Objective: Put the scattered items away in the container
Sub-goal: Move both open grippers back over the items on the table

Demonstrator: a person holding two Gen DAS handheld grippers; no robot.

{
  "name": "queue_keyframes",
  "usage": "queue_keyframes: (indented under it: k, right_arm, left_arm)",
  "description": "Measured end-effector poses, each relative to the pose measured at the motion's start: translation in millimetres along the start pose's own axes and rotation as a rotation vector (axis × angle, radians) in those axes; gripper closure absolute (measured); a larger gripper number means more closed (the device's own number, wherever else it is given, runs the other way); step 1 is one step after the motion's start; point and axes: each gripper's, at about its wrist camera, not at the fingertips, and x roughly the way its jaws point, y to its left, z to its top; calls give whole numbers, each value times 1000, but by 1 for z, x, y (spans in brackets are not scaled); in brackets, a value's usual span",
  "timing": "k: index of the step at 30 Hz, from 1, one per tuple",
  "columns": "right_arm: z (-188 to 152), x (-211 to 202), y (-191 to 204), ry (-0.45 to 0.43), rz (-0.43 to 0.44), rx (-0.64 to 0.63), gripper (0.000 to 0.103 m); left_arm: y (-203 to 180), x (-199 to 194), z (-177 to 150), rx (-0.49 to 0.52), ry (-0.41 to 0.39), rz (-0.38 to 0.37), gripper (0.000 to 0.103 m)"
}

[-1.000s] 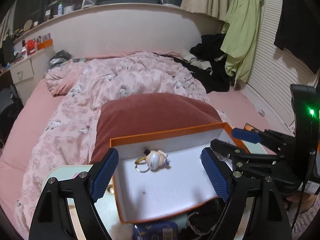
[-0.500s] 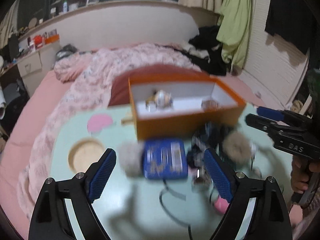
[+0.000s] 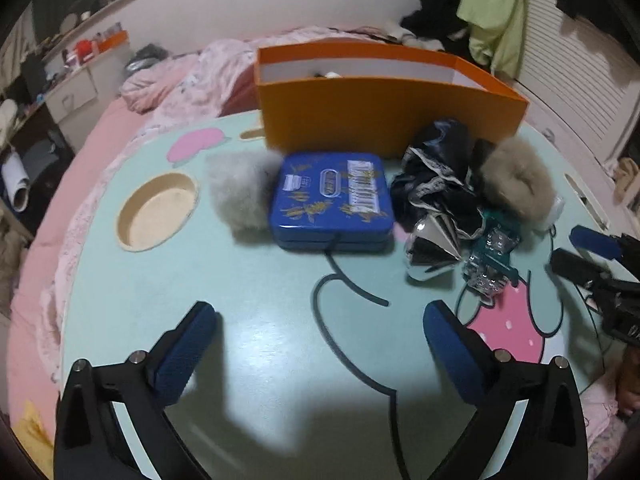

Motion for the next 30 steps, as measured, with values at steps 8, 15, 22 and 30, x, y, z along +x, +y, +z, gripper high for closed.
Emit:
queue_keyframes:
  k: [8,15,22,30]
  right_arm:
    - [13,-9,13,34,-68,-51,4]
    - [27,-21,11,49,-77,-38,0]
    - [35,-30,-2,65,-98,4,0]
    - [52,-38,-23,45,-24,74,26]
  left_arm:
    - [-1,0,1,5,-2,1,0]
    - [-1,0,0,8,-4,-2,0]
    - [-3,-1,0,1,-12,-2,0]
    - [-3,-1,1,1,-12,-2,0]
